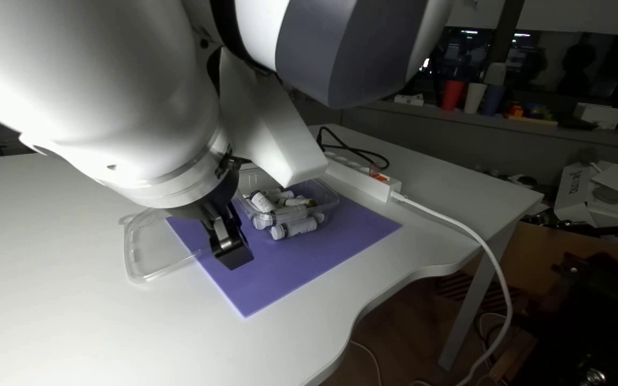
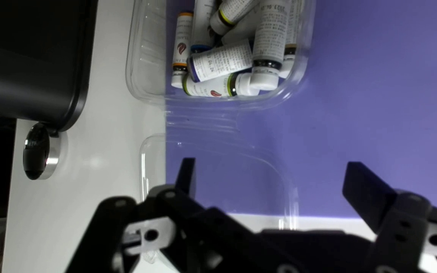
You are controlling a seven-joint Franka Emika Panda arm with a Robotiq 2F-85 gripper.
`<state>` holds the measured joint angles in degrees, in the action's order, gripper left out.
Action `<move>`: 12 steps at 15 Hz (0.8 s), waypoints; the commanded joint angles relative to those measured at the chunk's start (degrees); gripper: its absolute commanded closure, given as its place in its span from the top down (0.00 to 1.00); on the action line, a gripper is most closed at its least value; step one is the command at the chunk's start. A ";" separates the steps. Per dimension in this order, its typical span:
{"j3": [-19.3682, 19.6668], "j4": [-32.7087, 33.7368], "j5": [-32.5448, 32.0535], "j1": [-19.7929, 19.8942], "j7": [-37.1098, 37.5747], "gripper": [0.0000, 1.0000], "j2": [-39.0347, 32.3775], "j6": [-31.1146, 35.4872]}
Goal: Close the clear container
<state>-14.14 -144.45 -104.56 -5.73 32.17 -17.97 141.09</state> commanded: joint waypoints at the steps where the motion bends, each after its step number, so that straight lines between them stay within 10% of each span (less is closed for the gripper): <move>1: 0.31 1.89 -1.21 -1.46 1.55 1.00 -2.31 -4.13; 12: -1.02 8.23 -1.86 -3.59 5.04 1.00 -9.84 -9.12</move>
<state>-14.86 -138.43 -104.85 -8.82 33.20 -25.83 133.45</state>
